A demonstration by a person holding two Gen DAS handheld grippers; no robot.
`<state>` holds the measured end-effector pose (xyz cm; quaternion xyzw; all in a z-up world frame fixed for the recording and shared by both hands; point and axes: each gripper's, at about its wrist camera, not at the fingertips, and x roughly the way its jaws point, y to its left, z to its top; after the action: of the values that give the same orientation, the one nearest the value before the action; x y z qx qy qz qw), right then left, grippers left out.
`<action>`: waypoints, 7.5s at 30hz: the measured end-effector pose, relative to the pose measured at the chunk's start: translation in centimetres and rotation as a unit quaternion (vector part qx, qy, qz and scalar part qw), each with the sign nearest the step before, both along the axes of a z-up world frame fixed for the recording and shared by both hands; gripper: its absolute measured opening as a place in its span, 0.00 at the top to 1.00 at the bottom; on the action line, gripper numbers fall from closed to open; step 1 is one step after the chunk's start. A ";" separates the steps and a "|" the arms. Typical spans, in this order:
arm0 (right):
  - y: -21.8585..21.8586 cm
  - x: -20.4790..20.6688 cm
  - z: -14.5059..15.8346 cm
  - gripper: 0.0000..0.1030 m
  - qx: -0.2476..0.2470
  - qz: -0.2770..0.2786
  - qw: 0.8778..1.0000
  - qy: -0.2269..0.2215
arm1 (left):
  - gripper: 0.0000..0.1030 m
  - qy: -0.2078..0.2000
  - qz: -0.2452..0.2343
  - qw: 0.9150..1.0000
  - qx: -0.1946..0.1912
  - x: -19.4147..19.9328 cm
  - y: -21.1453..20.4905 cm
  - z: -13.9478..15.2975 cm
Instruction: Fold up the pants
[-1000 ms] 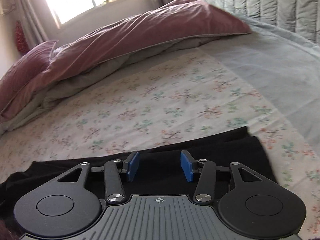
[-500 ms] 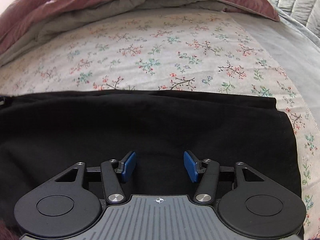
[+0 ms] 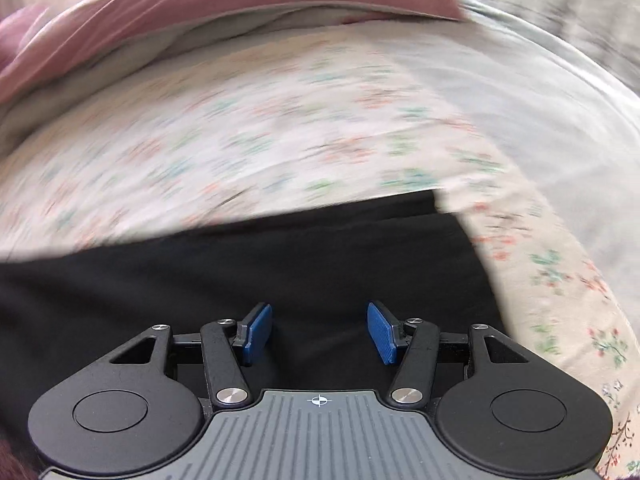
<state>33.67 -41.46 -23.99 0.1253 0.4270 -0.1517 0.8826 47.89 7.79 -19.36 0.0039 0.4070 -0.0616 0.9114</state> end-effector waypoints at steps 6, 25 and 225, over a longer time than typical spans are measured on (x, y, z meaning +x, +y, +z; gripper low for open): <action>-5.2 -0.5 0.3 0.53 -0.030 -0.114 0.991 -0.056 | 0.82 -0.013 0.027 1.000 -0.005 -0.6 0.4 0.0; -7.3 -0.7 -0.3 1.00 -0.011 -0.038 0.996 -0.083 | 0.82 -0.019 0.032 0.999 -0.014 -1.2 0.6 0.3; 29.0 -4.3 7.9 0.22 -0.111 0.594 0.777 -0.176 | 0.22 0.006 0.340 0.924 -0.174 -17.9 28.8 3.8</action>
<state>29.35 -12.41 -16.13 -0.2280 0.2343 0.3806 0.8650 30.02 36.55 -15.53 -0.2935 0.3725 0.1825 0.8613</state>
